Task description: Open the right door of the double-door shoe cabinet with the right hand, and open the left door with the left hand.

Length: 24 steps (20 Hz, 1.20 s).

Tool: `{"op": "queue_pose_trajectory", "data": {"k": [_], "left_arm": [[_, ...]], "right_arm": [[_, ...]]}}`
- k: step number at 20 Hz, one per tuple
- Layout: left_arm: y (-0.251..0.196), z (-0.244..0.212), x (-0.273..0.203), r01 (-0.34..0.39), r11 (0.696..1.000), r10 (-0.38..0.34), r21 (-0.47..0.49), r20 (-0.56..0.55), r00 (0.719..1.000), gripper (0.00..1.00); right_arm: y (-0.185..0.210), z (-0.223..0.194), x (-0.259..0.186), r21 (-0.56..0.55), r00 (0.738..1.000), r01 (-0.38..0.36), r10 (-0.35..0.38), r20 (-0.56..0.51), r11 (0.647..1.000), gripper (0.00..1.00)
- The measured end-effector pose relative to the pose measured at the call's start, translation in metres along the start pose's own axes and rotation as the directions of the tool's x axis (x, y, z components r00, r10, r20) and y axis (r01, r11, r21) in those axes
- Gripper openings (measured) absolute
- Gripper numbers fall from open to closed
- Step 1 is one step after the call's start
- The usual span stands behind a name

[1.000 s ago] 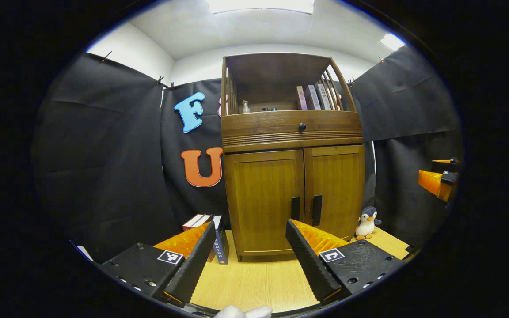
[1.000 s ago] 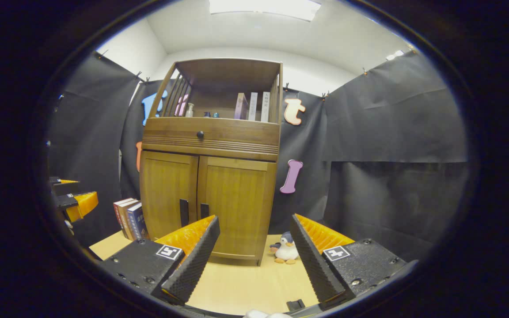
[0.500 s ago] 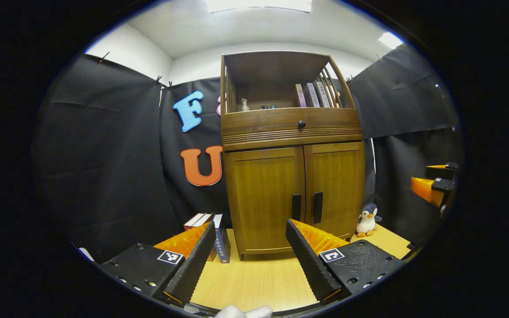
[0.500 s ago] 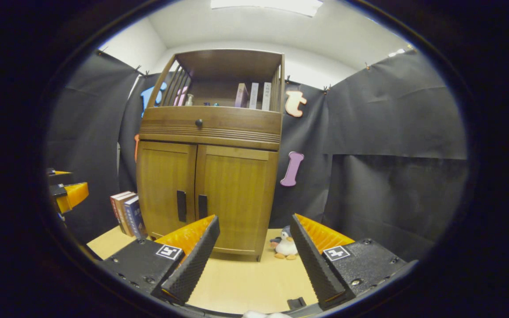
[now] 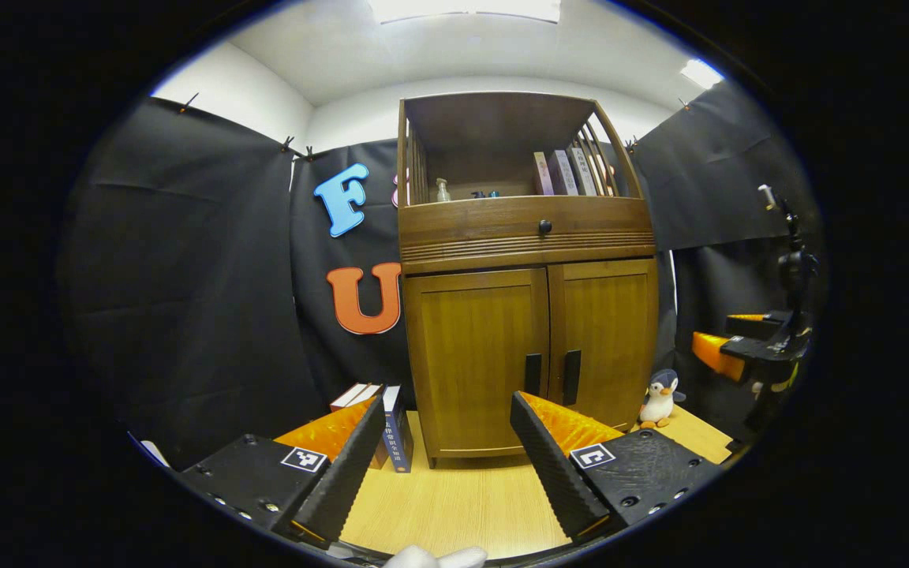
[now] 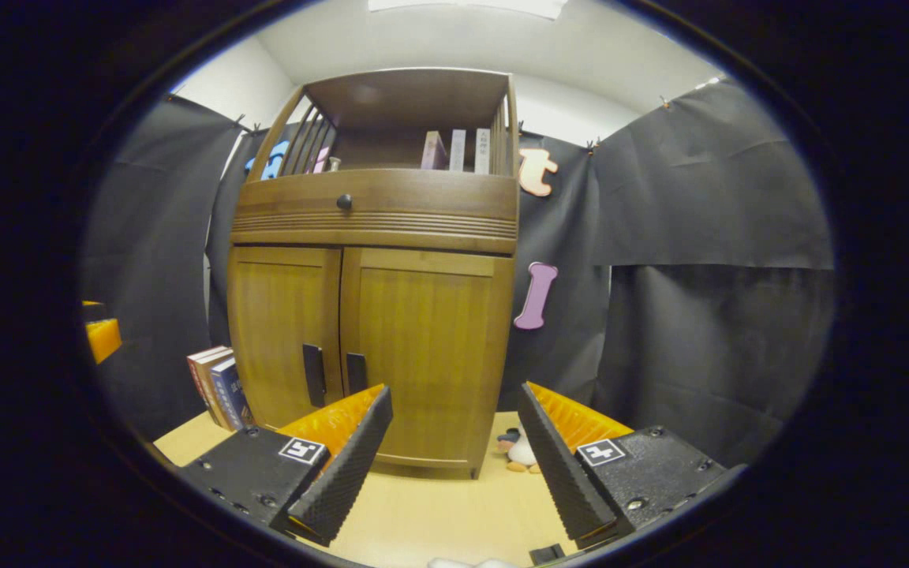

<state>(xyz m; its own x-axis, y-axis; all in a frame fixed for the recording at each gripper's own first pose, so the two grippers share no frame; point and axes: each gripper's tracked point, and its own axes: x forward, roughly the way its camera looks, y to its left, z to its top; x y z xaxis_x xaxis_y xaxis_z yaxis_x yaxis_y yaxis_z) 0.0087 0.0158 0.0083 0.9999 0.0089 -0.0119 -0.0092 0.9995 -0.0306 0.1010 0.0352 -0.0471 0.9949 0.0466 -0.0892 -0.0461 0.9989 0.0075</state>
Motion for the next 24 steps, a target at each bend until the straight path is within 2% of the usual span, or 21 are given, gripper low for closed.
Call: {"op": "queue_pose_trajectory", "data": {"k": [8, 16, 24], "left_arm": [[0.001, 0.001, -0.002, -0.042, 0.999, 0.042, 0.019, -0.012, 0.999, 0.96], [0.008, -0.001, -0.010, -0.112, 0.993, 0.113, 0.020, -0.024, 0.993, 0.96], [0.019, -0.001, -0.015, -0.172, 0.985, 0.173, 0.025, -0.024, 0.985, 0.96]], "right_arm": [[0.054, -0.026, 0.089, 0.025, 0.996, -0.079, 0.080, -0.040, 0.997, 1.00], [0.105, -0.059, 0.153, 0.037, 0.981, -0.144, 0.147, -0.122, 0.989, 1.00], [0.133, -0.085, 0.198, 0.037, 0.962, -0.171, 0.175, -0.208, 0.985, 0.88]]}}
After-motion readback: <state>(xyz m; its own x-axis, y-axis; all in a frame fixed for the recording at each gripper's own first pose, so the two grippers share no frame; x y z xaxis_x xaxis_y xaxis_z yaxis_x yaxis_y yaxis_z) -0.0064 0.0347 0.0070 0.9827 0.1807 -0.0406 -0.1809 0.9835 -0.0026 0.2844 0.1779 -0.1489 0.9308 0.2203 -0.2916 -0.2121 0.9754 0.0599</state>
